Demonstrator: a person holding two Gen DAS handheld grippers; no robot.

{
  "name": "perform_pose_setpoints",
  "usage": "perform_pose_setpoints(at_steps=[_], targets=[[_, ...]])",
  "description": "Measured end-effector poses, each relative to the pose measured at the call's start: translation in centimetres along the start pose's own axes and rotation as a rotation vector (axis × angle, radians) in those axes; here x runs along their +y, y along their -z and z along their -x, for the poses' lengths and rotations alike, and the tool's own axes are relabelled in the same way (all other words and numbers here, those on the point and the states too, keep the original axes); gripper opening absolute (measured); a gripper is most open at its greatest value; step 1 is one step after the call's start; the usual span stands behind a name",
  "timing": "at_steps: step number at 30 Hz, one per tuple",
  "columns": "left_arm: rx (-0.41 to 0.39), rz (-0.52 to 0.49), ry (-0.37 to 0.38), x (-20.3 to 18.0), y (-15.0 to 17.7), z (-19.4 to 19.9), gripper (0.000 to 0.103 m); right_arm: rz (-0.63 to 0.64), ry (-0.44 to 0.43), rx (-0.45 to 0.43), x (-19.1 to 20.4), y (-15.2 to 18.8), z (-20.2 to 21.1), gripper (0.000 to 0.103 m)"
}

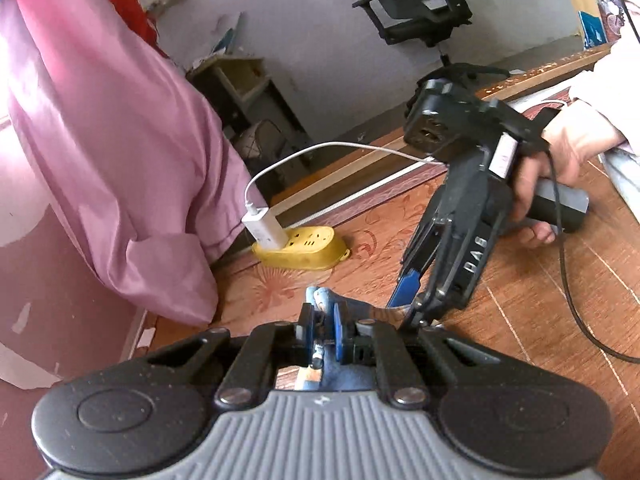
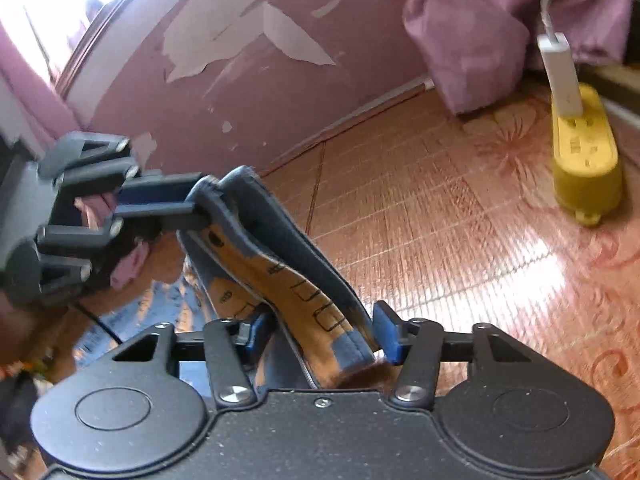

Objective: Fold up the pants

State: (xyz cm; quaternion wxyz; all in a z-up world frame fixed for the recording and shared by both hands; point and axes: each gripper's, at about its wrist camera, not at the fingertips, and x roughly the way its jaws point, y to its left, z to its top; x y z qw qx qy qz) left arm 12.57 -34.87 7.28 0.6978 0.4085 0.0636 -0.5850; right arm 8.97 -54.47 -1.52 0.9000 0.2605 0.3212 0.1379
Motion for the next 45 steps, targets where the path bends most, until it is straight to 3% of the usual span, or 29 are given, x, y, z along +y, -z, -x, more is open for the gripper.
perform_pose_setpoints(at_steps=[4, 6, 7, 11, 15, 18, 20, 23, 25, 30, 33, 35, 37, 40, 42, 44, 45], targets=[[0.011, -0.009, -0.032, -0.4, 0.3, 0.0, 0.011, -0.003, 0.009, 0.006, 0.1, 0.0, 0.2, 0.043], [0.034, -0.015, -0.054, -0.3, 0.6, -0.7, 0.011, 0.016, 0.033, 0.013, 0.2, -0.1, 0.3, 0.043], [0.051, -0.007, -0.054, -0.1, 0.8, -1.2, 0.011, 0.025, 0.051, 0.021, 0.2, -0.1, 0.2, 0.044], [0.11, 0.033, -0.04, 0.9, 1.7, -3.9, 0.011, 0.083, 0.14, 0.019, 0.4, 0.1, 0.3, 0.064], [0.108, -0.018, -0.058, 1.0, 2.2, -5.3, 0.011, 0.053, 0.148, -0.019, -0.4, -0.1, 0.7, 0.063], [0.031, -0.135, -0.102, -0.3, 2.2, -4.2, 0.006, 0.041, 0.156, -0.04, -1.0, -0.2, 1.0, 0.06], [0.001, -0.137, -0.097, -0.8, 2.0, -3.3, 0.006, 0.041, 0.15, -0.05, -1.1, -0.2, 1.1, 0.06], [0.04, -0.164, -0.088, -1.7, 2.3, -3.3, 0.006, 0.042, 0.167, -0.041, -1.1, -0.3, 0.8, 0.058], [0.108, -0.081, -0.062, -1.0, 2.5, -4.3, 0.006, 0.058, 0.18, -0.033, -0.9, -0.2, 0.7, 0.057], [0.265, 0.266, 0.019, 3.0, 3.4, -8.1, 0.009, 0.174, 0.268, -0.002, 0.2, 0.4, -0.2, 0.05], [0.315, 0.357, 0.085, 4.3, 3.8, -9.9, 0.013, 0.283, 0.318, 0.014, 1.2, 0.8, -0.7, 0.049], [0.339, 0.379, 0.131, 4.8, 3.9, -10.5, 0.027, 0.306, 0.325, 0.019, 1.3, 0.9, -0.7, 0.049], [0.34, 0.402, 0.127, 5.2, 4.0, -10.7, 0.05, 0.306, 0.328, 0.019, 1.3, 0.9, -0.6, 0.048], [0.368, 0.452, 0.134, 6.3, 4.3, -11.6, 0.059, 0.299, 0.329, 0.02, 1.2, 0.9, -0.6, 0.048], [0.378, 0.447, 0.14, 6.4, 4.2, -12.0, 0.06, 0.298, 0.33, 0.021, 1.1, 0.9, -0.5, 0.048], [0.391, 0.455, 0.17, 6.6, 4.0, -12.6, 0.047, 0.298, 0.331, 0.021, 1.2, 0.8, -0.6, 0.048], [0.396, 0.466, 0.198, 6.7, 3.8, -12.9, 0.031, 0.299, 0.331, 0.021, 1.2, 0.8, -0.6, 0.048]])
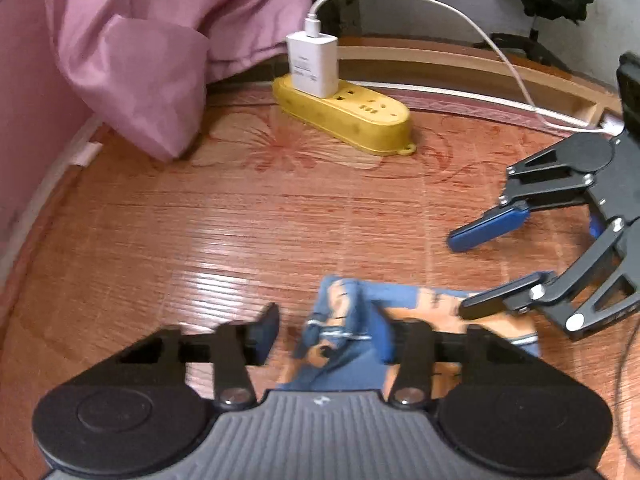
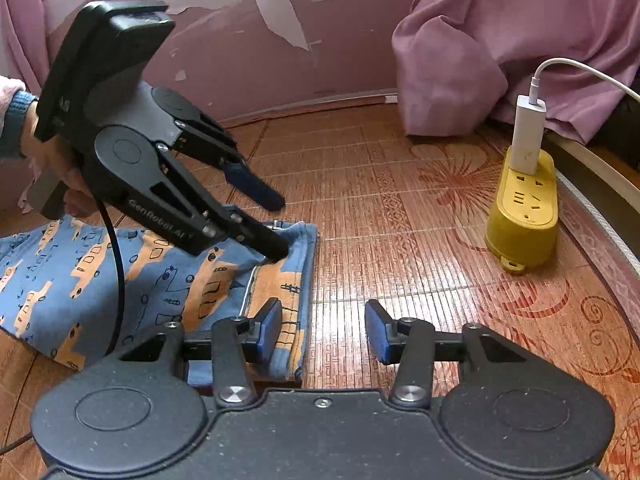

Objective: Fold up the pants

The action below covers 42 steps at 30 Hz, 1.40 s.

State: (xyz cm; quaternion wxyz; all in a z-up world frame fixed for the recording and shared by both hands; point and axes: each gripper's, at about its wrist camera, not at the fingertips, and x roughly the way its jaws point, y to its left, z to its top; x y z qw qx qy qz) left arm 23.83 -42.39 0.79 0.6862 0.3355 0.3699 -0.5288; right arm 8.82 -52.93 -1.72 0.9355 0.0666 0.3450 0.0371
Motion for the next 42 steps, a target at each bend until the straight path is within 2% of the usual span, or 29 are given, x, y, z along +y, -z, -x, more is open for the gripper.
perform_pose_setpoints(at_steps=[1, 5, 7, 11, 15, 18, 20, 23, 27, 28, 29, 31, 32, 33, 35, 39, 40, 42], targets=[[0.01, 0.004, 0.016, -0.1, -0.3, -0.2, 0.03, 0.0, 0.0, 0.0, 0.0, 0.0, 0.0, 0.048], [-0.018, -0.082, -0.037, -1.4, 0.1, 0.2, 0.016, 0.0, 0.005, -0.003, 0.0, -0.1, 0.3, 0.051], [-0.08, -0.175, -0.11, -3.1, 1.3, 1.0, 0.014, -0.011, -0.006, -0.019, -0.3, -0.2, 0.7, 0.051], [-0.21, -0.425, -0.273, -7.7, 4.2, 2.9, 0.013, -0.069, -0.063, -0.078, -1.3, -0.5, 1.8, 0.055], [-0.327, -0.56, -0.377, -10.7, 6.6, 4.8, 0.012, -0.07, -0.144, -0.099, -1.7, -0.8, 2.5, 0.055], [-0.36, -0.623, -0.411, -11.7, 7.8, 5.6, 0.012, -0.071, -0.249, -0.087, -1.8, -0.9, 2.5, 0.055], [-0.378, -0.665, -0.423, -12.2, 8.2, 5.8, 0.011, -0.043, -0.288, -0.071, -1.6, -0.9, 2.2, 0.055], [-0.406, -0.727, -0.441, -12.9, 8.7, 6.0, 0.011, 0.0, -0.285, -0.039, -1.2, -0.7, 1.5, 0.056], [-0.423, -0.75, -0.449, -13.2, 8.9, 5.8, 0.011, -0.014, -0.274, -0.027, -1.5, -0.6, 0.5, 0.056], [-0.428, -0.756, -0.455, -13.3, 9.0, 5.7, 0.011, -0.021, -0.28, -0.026, -1.6, -0.6, 0.3, 0.054], [-0.427, -0.755, -0.456, -13.2, 8.9, 5.6, 0.011, -0.024, -0.285, -0.025, -1.6, -0.5, 0.2, 0.046], [-0.412, -0.726, -0.455, -12.8, 8.8, 5.4, 0.012, -0.034, -0.297, -0.018, -1.8, -0.3, 0.0, 0.03], [-0.399, -0.698, -0.459, -12.5, 8.7, 5.2, 0.012, -0.049, -0.3, -0.022, -1.9, -0.3, 0.1, 0.025], [-0.385, -0.655, -0.46, -12.0, 8.4, 4.9, 0.013, -0.07, -0.31, -0.028, -2.2, -0.3, 0.2, 0.023], [-0.327, -0.502, -0.423, -10.7, 7.4, 4.5, 0.018, -0.135, -0.308, -0.026, -2.7, -0.3, 0.2, 0.011], [-0.274, -0.135, -0.351, -7.4, 5.9, 4.6, 0.023, -0.228, -0.279, 0.007, -3.3, 0.1, -0.2, 0.009], [-0.279, -0.053, -0.345, -6.8, 6.0, 5.0, 0.032, -0.245, -0.269, 0.009, -3.3, 0.2, -0.2, 0.009], [-0.29, 0.083, -0.359, -6.1, 6.4, 6.0, 0.042, -0.267, -0.249, 0.006, -3.2, 0.2, -0.2, 0.008]])
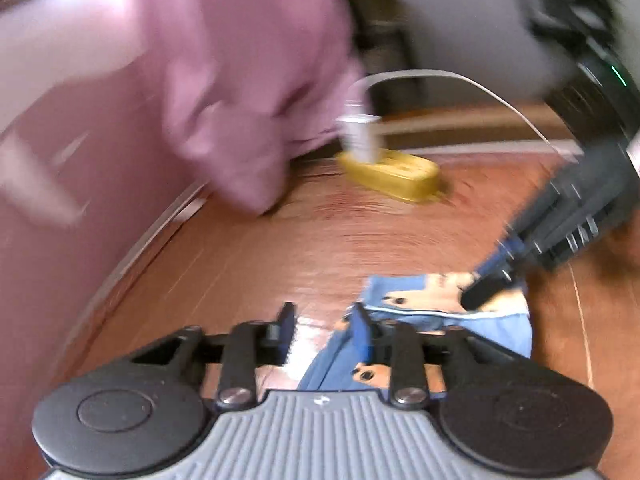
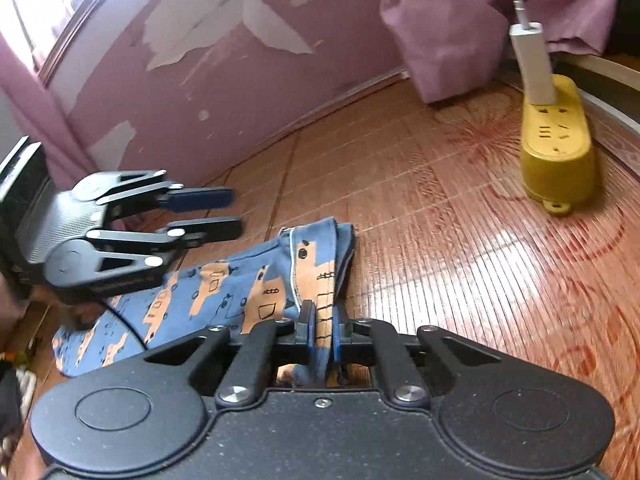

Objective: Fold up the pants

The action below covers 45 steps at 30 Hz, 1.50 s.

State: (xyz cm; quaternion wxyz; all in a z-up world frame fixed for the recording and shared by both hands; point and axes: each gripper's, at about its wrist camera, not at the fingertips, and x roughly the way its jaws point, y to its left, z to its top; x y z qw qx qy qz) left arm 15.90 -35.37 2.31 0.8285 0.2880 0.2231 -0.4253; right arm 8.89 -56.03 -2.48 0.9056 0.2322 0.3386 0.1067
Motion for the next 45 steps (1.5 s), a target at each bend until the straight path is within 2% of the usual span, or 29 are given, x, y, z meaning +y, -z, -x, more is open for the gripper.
perform_pose_setpoints(at_steps=[3, 8, 13, 17, 22, 26, 29, 31, 34, 37, 39, 41, 43, 45], targets=[[0.007, 0.19, 0.012, 1.2, 1.2, 2.4, 0.046, -0.019, 0.031, -0.013, 0.5, 0.4, 0.4, 0.008], [0.034, 0.567, 0.067, 3.4, 6.6, 6.2, 0.051, -0.122, 0.094, -0.035, 1.2, 0.8, 0.6, 0.008], [0.064, 0.747, 0.076, 5.3, 11.5, 8.9, 0.051, -0.233, 0.14, -0.074, 2.6, 0.4, 1.1, 0.007], [0.023, 0.792, 0.084, 6.9, 13.5, 11.8, 0.051, -0.249, 0.172, -0.115, 5.2, -0.7, 1.6, 0.006], [-0.027, 0.87, 0.123, 9.3, 16.2, 14.0, 0.051, -0.08, 0.178, -0.157, 12.5, -2.4, 1.2, 0.005], [-0.057, 0.975, 0.172, 10.9, 18.9, 15.1, 0.051, 0.228, 0.199, -0.13, 20.8, -1.6, -1.0, 0.005], [-0.079, 1.077, 0.213, 12.1, 21.4, 15.8, 0.055, 0.428, 0.218, -0.057, 25.8, 1.0, -3.7, 0.005], [-0.097, 1.14, 0.225, 12.8, 22.9, 16.3, 0.063, 0.529, 0.221, -0.003, 28.1, 3.5, -5.4, 0.005], [-0.095, 1.209, 0.245, 13.5, 24.7, 16.3, 0.066, 0.62, 0.228, 0.061, 30.5, 7.0, -8.5, 0.005], [-0.072, 1.229, 0.269, 13.8, 25.3, 15.8, 0.066, 0.706, 0.259, 0.085, 31.9, 9.7, -10.9, 0.006], [-0.062, 1.222, 0.292, 13.8, 25.0, 15.4, 0.066, 0.731, 0.265, 0.077, 32.2, 10.4, -11.0, 0.011], [-0.057, 1.204, 0.314, 13.7, 24.4, 14.9, 0.066, 0.752, 0.269, 0.059, 32.3, 10.6, -10.4, 0.03], [-0.043, 1.187, 0.33, 13.6, 23.6, 14.0, 0.066, 0.749, 0.277, 0.039, 32.2, 10.9, -9.4, 0.041], [-0.024, 1.176, 0.344, 13.5, 22.9, 13.3, 0.066, 0.735, 0.29, 0.036, 31.9, 11.1, -8.6, 0.044]])
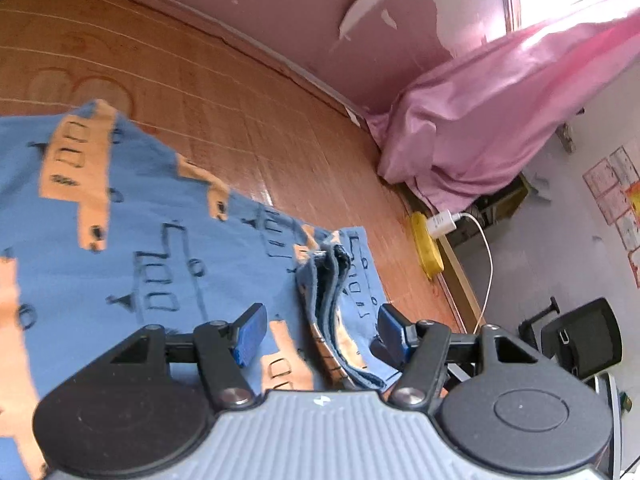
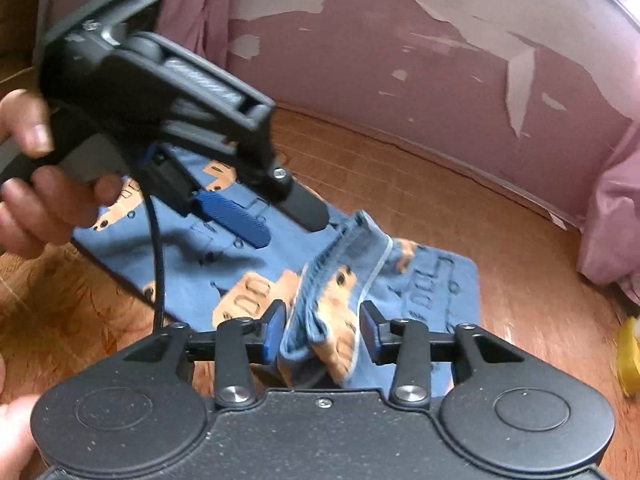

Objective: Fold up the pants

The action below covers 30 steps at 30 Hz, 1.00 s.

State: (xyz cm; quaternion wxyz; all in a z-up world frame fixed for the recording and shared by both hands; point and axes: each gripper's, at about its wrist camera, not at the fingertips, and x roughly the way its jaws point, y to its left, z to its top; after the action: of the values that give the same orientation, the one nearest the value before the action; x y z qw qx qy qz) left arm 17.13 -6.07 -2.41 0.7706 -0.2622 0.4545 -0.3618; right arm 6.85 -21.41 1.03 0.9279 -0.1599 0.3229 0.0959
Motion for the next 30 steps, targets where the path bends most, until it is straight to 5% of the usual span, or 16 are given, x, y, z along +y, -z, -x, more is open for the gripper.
perform_pose_setpoints(at_steps=[12, 17, 19, 22, 30], targets=[[0.067, -0.002, -0.095, -1.4, -1.8, -3.2, 0.059, 0.022, -0.012, 0.013, 0.6, 1.5, -0.3, 0.049], [0.069, 0.002, -0.132, -2.0, -2.2, -4.1, 0.047, 0.035, 0.012, 0.01, 0.7, 1.7, -0.4, 0.029], [0.066, -0.007, -0.147, -2.3, -2.3, -4.4, 0.025, 0.046, 0.017, 0.008, 0.8, 1.7, -0.3, 0.024], [0.063, -0.013, -0.173, -2.7, -2.4, -4.8, 0.012, 0.063, 0.028, 0.0, 0.9, 1.7, -0.2, 0.016], [0.016, -0.102, -0.158, -5.0, -2.7, -3.7, 0.01, 0.096, 0.071, -0.034, 1.2, 1.0, 0.6, 0.013]])
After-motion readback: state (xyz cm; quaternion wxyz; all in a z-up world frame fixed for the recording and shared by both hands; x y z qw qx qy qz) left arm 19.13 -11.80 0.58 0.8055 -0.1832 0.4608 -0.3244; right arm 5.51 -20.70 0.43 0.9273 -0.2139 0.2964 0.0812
